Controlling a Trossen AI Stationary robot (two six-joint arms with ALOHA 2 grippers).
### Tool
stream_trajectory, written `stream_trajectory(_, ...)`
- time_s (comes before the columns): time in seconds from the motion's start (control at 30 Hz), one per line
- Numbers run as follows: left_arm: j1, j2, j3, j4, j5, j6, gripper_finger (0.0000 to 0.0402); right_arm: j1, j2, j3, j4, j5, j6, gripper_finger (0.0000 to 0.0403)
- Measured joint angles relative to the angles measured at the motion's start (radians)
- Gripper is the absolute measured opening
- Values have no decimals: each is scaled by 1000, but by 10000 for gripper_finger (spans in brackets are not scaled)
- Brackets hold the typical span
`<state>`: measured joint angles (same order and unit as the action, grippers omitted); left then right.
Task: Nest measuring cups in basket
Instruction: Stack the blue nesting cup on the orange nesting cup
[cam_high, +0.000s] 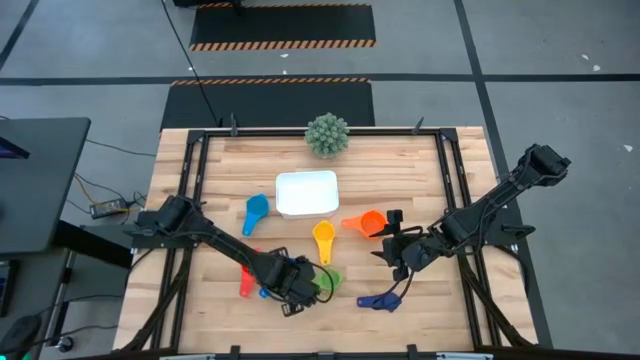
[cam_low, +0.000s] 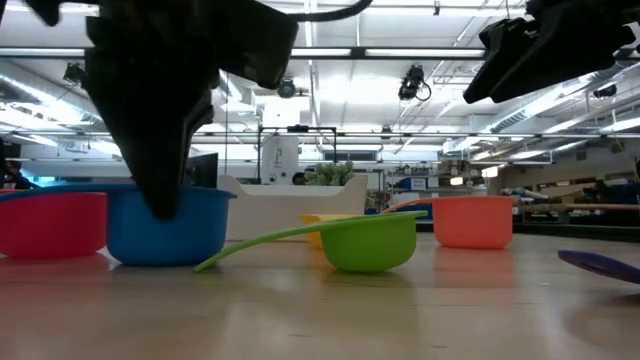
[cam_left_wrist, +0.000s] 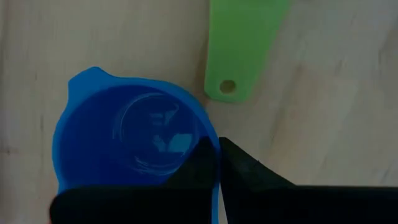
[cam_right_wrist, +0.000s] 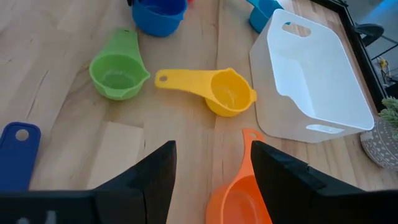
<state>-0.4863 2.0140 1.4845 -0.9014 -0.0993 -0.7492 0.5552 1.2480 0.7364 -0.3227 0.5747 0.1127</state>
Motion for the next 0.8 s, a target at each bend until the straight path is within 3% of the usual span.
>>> stream_trajectory(0.47, -29, 0, 0, -20, -85, 657, 14, 0, 0, 0, -38, 0, 15, 215)
stream_trajectory(0.6, -15, 0, 4, -55, -127, 717, 12, 0, 0, 0, -38, 8, 54, 215)
stream_trajectory(0.8, 41, 0, 77, -115, -101, 704, 10, 0, 0, 0, -38, 10, 105, 215)
